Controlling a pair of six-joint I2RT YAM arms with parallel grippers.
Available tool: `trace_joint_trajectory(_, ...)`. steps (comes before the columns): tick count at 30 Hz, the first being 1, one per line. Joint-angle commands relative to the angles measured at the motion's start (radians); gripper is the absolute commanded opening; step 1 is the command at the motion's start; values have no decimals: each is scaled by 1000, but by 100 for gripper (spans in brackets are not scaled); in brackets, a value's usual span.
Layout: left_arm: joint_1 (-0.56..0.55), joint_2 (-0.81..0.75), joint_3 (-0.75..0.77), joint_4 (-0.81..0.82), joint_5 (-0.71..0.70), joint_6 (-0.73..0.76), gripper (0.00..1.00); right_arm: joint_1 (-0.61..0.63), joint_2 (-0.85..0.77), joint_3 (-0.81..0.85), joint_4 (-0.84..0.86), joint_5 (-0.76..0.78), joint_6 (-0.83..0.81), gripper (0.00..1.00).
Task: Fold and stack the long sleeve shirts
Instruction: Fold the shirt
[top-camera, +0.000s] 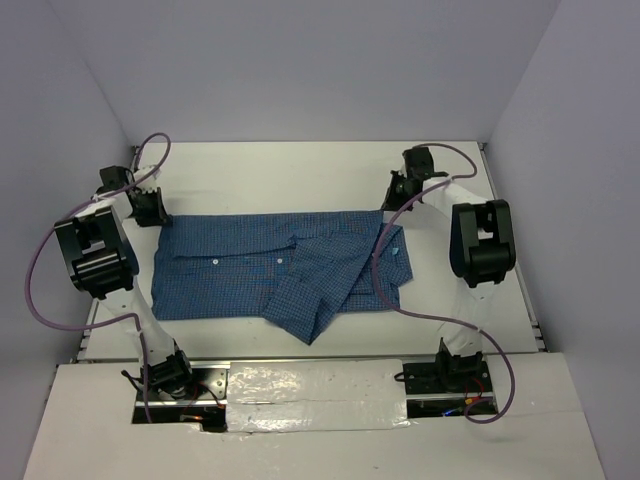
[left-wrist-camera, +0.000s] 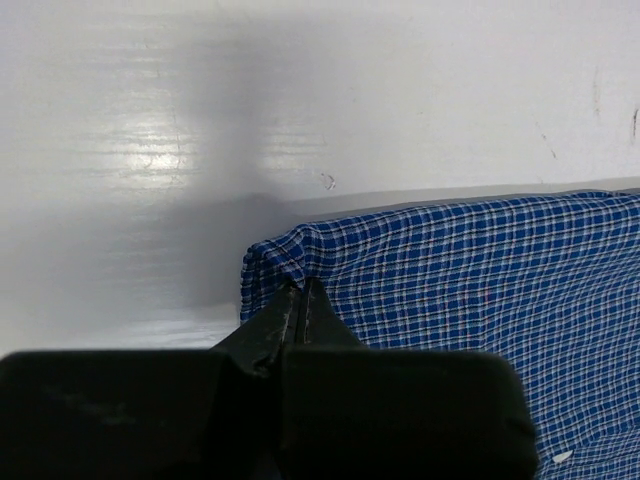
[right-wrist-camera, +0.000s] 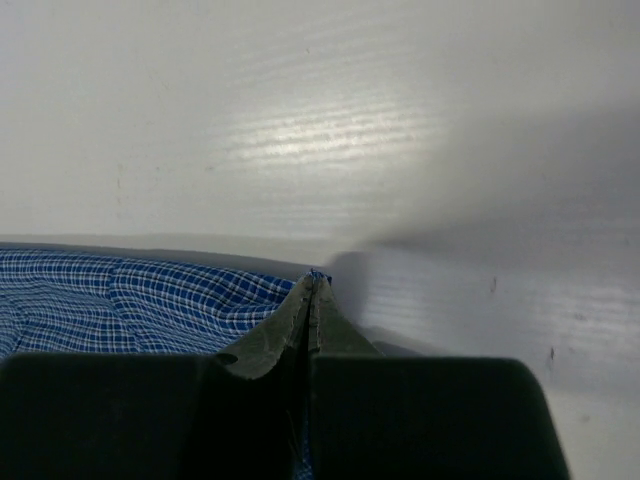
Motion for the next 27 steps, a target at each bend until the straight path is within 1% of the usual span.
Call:
trace_joint_trajectory(1,-3,-7,52,52,8,15,0,-8,61,95,23,-45,-13,0)
trace_joint_trajectory(4,-9,8,78,64,34,-10,0,-8,98,141,12,-62,-10,7)
trace_joint_trajectory(5,-9,19,96,67,37,-19,0,-8,107,153,14,-66,-8,13)
trace_joint_trajectory(6,-11,23,107,73,37,-39,3,-8,127,193,9,-69,-10,14)
trace_joint_trajectory(7,-11,30,119,70,34,-48,10,-8,138,214,0,-65,-11,16)
trace_joint_trajectory(8,-11,39,145,67,33,-54,20,-8,151,242,-27,-60,-13,25)
trace_joint_trajectory(9,-9,42,156,53,36,-65,41,-8,180,303,-43,-51,-19,32)
trace_joint_trajectory(10,-11,40,176,49,36,-66,46,-8,193,335,-92,-46,-36,42)
trace_joint_trajectory(11,-11,37,184,44,36,-66,52,-8,205,394,-119,-40,-45,47)
trace_joint_trajectory(13,-9,11,201,24,45,-59,55,-14,198,411,-146,-11,-69,56)
trace_joint_trajectory(14,-11,-2,217,15,52,-39,58,-19,158,384,-141,-4,-73,62)
trace_joint_trajectory(16,-12,-60,236,-13,92,-13,61,-42,103,327,-120,-2,-71,66)
trace_joint_trajectory(18,-14,-113,236,-23,131,41,63,-54,-3,226,-101,1,-71,67)
trace_joint_trajectory(19,-15,-171,232,-40,179,62,64,-51,-44,187,-95,10,-86,67)
trace_joint_trajectory(20,-15,-197,230,-52,206,102,65,-46,-148,93,-72,16,-96,67)
trace_joint_trajectory(21,-17,-225,224,-69,226,120,66,-36,-211,31,-52,24,-105,67)
trace_joint_trajectory(22,-20,-277,206,-98,246,134,66,-4,-271,-26,-5,33,-112,67)
trace_joint_trajectory(23,-23,-297,198,-117,247,160,65,18,-396,-145,18,33,-113,67)
trace_joint_trajectory(25,-35,-357,161,-161,256,186,65,85,-514,-248,57,29,-129,68)
trace_joint_trajectory(26,-38,-374,149,-209,261,211,65,183,-619,-329,58,45,-154,68)
trace_joint_trajectory(27,-43,-389,135,-233,267,228,65,235,-669,-366,61,41,-162,70)
